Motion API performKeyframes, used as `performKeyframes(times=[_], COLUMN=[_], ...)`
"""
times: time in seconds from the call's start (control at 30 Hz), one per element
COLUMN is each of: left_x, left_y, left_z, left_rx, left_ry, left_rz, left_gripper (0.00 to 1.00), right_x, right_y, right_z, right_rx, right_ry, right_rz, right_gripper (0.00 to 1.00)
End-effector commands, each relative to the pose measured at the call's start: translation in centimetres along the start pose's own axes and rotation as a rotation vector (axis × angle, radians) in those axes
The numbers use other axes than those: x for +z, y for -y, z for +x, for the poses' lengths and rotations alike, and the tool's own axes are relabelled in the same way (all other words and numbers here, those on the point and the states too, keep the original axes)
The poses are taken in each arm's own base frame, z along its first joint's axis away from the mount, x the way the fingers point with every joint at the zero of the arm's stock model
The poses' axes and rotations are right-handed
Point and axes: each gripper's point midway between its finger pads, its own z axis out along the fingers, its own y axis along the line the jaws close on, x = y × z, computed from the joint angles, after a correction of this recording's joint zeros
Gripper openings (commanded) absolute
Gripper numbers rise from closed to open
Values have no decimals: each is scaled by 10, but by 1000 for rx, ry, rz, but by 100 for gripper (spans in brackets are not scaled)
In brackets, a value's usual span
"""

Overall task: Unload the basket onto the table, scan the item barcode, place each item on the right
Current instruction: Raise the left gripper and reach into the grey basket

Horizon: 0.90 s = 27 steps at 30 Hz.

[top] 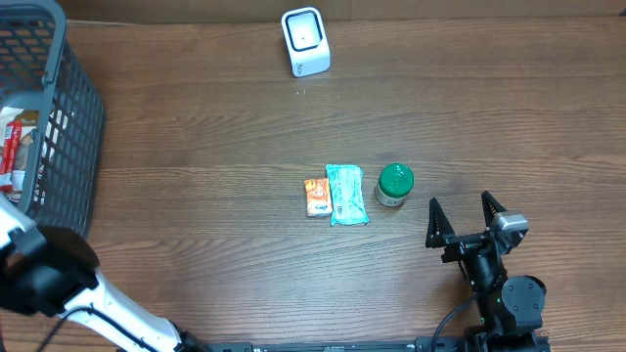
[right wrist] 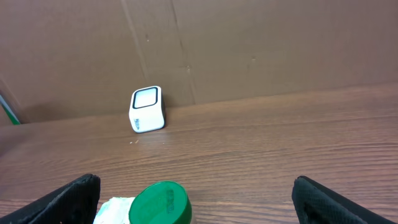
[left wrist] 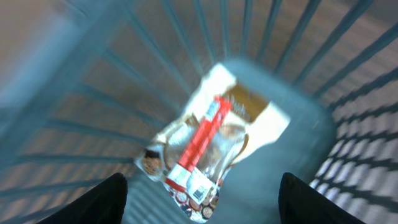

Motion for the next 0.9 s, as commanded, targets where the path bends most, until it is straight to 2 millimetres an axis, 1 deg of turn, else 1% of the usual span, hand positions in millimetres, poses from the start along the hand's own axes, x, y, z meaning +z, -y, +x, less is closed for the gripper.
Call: performKeyframes(times=[0.0,0.03,0.1,0.2,0.27,0.43,0.5,0.53,0.57,0.67,0.87], left_x=[67,90,107,125,130,132,134,136,139,147,163], left_y=[9,8,8,7,6,-5,-4,-1,3,6,8], left_z=[41,57,70,83,87,87,90,94,102,117,132], left_rx=[102,127,152,179,192,196,187,198,225,272,304], left_ry=[-169,-229,-271,-312,-324,-319,-322,-326,-340,-369,-380], left_rz=[64,75,84,95,100,98,124,155,195,217,220], left_gripper=[68,70,72,75,76,79,81,82,85,88,88], right_x=[0,0,0,0,0,0,0,0,0,0,0], right_y=[3,3,3,3,3,3,3,3,3,3,3], right_z=[2,2,2,2,2,2,2,2,2,2,2], right_rx=[4,4,4,4,4,4,4,4,4,4,4], right_ry=[4,4,4,4,4,4,4,4,4,4,4], right_rz=[12,12,12,12,12,12,12,12,12,12,12], right_gripper=[100,100,100,100,100,100,100,100,100,100,100])
